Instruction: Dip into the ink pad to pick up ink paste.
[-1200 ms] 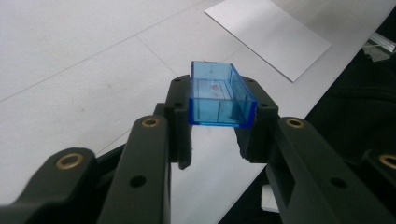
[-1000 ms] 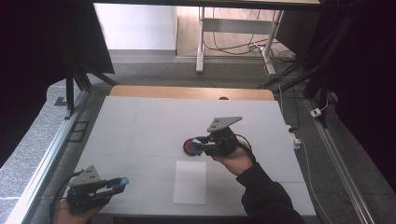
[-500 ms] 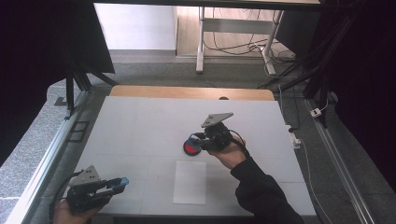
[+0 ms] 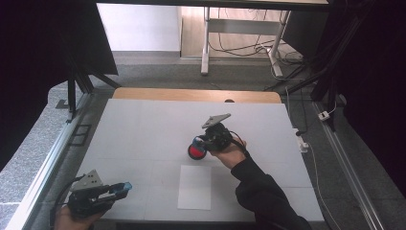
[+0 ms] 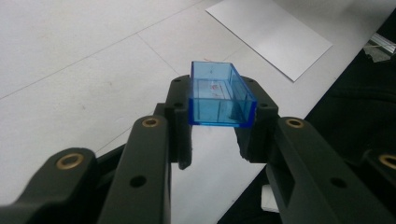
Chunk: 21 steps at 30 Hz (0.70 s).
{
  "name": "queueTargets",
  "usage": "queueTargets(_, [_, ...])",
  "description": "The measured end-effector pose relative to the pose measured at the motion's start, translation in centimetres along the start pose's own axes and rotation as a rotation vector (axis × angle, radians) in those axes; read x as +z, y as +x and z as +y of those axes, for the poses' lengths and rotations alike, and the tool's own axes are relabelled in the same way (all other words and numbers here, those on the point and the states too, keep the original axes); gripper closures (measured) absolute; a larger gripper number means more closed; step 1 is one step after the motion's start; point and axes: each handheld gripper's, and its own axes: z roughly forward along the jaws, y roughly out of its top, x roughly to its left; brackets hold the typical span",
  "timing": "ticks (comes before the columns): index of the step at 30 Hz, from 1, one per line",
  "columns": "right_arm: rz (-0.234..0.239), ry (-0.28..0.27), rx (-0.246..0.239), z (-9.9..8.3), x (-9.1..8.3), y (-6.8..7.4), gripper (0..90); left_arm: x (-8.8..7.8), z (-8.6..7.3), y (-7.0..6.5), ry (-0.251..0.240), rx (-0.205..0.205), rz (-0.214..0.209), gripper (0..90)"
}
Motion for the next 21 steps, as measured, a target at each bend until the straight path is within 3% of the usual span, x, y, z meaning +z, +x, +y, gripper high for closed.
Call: queueTargets(21, [-0.038,0.052,0.008,-0.6,2.6,-0.9,71.3,0.0,0.0,0.0,0.002,0.005,-0.001,68.8])
